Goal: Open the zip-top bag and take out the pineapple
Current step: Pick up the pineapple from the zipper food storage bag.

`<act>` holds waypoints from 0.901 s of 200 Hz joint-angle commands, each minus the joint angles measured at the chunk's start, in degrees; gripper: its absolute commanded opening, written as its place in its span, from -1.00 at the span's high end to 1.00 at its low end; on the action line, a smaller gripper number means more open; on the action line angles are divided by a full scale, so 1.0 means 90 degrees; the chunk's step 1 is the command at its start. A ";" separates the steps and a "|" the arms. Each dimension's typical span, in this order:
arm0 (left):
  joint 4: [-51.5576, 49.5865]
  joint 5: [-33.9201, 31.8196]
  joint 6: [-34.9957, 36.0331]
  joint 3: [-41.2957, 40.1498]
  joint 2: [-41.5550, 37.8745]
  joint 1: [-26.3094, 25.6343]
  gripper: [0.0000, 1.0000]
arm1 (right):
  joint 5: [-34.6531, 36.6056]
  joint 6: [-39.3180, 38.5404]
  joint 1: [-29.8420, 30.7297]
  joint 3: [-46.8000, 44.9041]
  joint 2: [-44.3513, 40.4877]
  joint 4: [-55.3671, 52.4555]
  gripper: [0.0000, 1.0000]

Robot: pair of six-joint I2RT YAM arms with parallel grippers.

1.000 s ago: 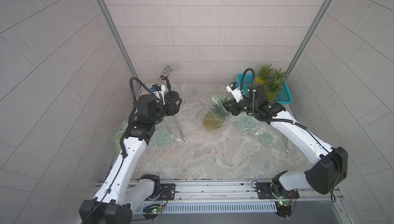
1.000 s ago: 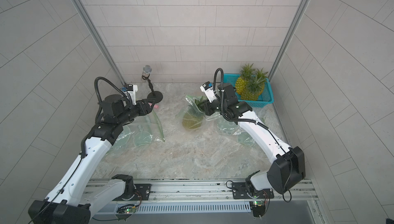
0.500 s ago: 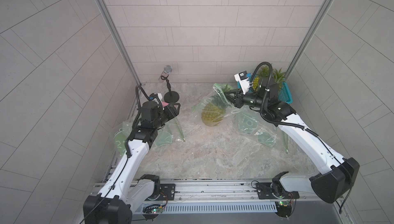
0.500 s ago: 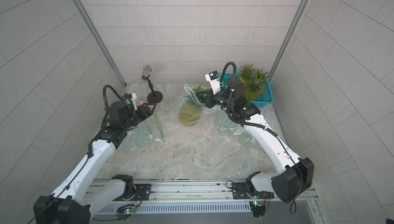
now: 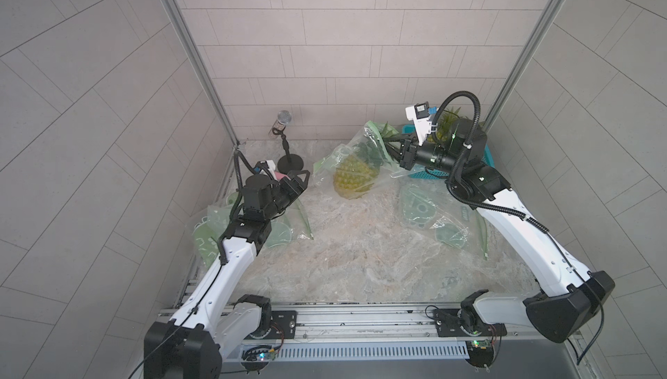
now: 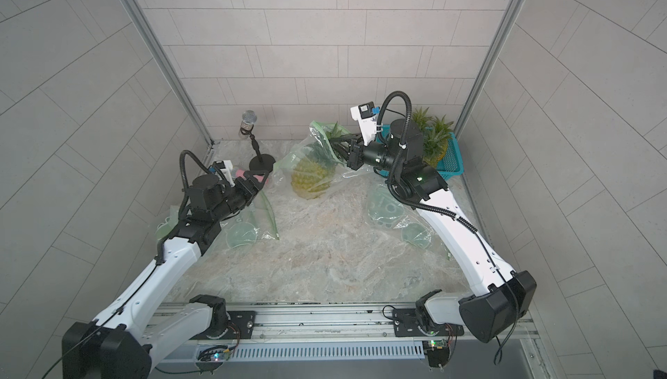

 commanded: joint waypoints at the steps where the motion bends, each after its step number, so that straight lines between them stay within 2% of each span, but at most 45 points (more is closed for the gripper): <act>1: 0.0634 0.0057 -0.0325 -0.0046 0.0078 -0.0115 -0.51 | -0.0165 0.0207 0.0049 0.0397 -0.0103 0.0866 1.00; 78: 0.1236 0.0066 -0.0598 -0.0107 0.0401 -0.0488 -0.50 | -0.0146 0.0236 0.0119 0.0489 -0.0018 0.0936 1.00; 153: 0.2494 0.0128 -0.1373 -0.0374 0.0598 -0.0598 -0.44 | -0.0063 0.0200 0.0129 0.0500 0.0017 0.0903 1.00; 180: 0.2546 0.0024 -0.1582 -0.0404 0.0474 -0.0626 -0.45 | 0.0002 0.0229 0.0122 0.0501 0.0035 0.0976 1.00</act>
